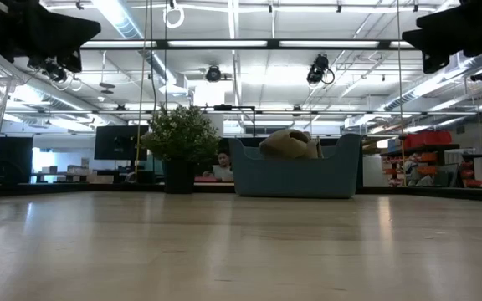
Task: Pick & Place hat
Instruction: Return to Home Position
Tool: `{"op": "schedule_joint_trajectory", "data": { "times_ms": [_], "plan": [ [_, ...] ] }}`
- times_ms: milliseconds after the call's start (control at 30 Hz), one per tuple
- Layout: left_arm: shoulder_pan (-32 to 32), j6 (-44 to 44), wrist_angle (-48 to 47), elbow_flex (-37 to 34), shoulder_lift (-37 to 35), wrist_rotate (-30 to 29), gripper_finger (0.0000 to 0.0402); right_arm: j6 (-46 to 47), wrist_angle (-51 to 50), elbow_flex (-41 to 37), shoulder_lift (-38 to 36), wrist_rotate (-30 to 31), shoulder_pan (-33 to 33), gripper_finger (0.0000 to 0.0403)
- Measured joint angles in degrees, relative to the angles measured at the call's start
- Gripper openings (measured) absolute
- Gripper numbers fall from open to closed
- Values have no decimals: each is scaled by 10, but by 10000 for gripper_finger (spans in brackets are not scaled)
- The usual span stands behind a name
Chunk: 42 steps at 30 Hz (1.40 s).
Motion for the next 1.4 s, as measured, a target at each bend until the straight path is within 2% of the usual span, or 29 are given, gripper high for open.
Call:
{"op": "schedule_joint_trajectory", "data": {
  "times_ms": [133,367,533,800,1033,1267,1400],
  "plan": [
    [3,14,46,-31,-3,8,3,-15,-3,-6,-16,-25,0,152],
    [43,18,41,-39,-3,11,3,-32,-6,-34,-46,-23,0,152],
    [76,28,38,-39,-4,71,3,-30,-1,-54,-45,-23,0,152],
    [105,3,11,-39,-3,108,3,-14,48,-103,-45,-25,0,152],
    [105,-2,-10,-39,-3,110,3,-19,74,-117,-45,-73,0,152],
    [105,-21,-30,-47,-1,110,3,-13,71,-117,-45,-75,0,152],
    [105,-4,-25,-47,-4,110,3,-14,70,-117,-45,-75,0,152]
  ]
}}
